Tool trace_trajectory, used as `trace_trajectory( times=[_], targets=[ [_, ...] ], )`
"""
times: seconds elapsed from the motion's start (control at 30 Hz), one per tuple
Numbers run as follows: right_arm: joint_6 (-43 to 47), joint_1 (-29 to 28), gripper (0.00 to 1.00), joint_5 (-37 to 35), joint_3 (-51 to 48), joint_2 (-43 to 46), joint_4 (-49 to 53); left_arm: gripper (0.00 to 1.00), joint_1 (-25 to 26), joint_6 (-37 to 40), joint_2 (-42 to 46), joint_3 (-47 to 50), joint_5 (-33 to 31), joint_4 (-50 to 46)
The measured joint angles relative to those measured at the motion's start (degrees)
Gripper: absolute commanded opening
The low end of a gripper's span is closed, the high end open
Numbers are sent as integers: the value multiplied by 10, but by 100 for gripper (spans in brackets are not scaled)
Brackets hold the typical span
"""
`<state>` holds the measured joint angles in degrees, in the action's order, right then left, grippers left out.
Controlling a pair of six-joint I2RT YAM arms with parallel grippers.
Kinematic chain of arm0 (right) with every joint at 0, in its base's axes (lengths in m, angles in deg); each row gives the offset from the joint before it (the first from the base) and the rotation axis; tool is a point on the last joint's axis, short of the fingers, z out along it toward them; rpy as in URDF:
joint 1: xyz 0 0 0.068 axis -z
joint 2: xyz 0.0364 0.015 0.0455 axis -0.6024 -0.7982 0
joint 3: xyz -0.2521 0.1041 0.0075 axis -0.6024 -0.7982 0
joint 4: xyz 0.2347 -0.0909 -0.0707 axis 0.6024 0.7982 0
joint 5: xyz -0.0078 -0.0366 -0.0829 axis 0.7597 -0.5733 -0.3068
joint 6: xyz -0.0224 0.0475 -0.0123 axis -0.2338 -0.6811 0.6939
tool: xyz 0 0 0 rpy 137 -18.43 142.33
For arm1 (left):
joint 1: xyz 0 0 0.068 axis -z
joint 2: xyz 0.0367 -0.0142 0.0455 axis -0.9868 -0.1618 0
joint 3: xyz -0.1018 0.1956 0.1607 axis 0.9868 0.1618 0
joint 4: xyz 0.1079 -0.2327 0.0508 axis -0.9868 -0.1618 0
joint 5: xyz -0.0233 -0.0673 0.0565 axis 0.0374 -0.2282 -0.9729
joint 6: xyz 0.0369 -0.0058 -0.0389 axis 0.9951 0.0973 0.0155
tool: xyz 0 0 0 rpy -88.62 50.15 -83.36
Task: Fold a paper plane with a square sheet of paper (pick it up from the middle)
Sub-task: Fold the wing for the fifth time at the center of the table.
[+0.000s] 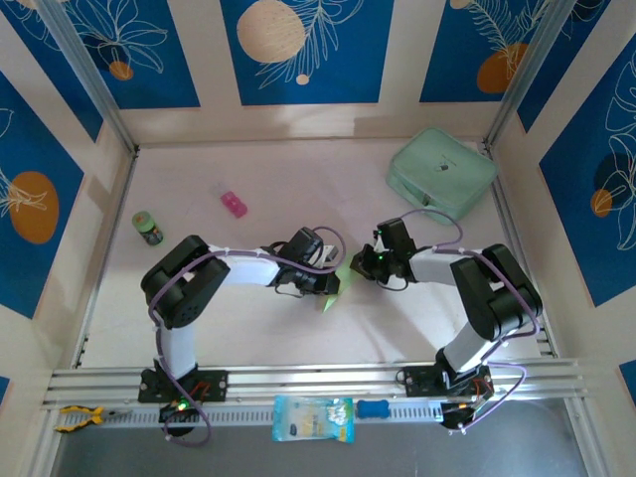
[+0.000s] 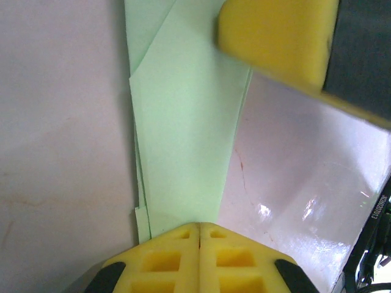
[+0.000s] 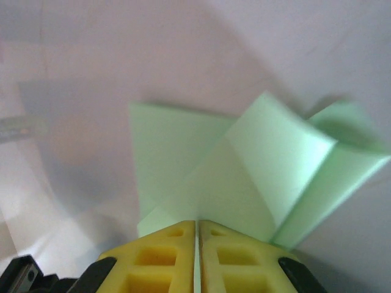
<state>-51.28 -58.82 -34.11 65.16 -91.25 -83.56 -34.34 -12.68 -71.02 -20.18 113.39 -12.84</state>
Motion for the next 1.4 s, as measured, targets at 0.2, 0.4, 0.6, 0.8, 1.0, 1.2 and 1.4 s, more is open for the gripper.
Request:
trace_trajectory(
  times=[0.2, 0.4, 0.6, 0.8, 1.0, 1.2, 1.4],
  targets=[
    [0, 67, 11, 23, 0, -6, -8, 0, -1, 0, -1, 0, 4, 0],
    [-3, 99, 11, 64, -1, -23, -21, 0, -2, 0, -3, 1, 10, 4],
    [-4, 105, 12, 61, -6, 0, -22, 0, -2, 0, -3, 2, 12, 5],
    [0, 67, 13, 65, -4, 37, -33, 0, -2, 0, -3, 2, 12, 6],
    [0, 21, 13, 70, 1, -15, -41, 0, -2, 0, -3, 2, 12, 6],
    [1, 47, 12, 103, 8, -49, -50, 0, -2, 0, -3, 2, 12, 9],
    [13, 102, 13, 131, 7, -61, -72, 0, -2, 0, -4, 2, 12, 10]
  ],
)
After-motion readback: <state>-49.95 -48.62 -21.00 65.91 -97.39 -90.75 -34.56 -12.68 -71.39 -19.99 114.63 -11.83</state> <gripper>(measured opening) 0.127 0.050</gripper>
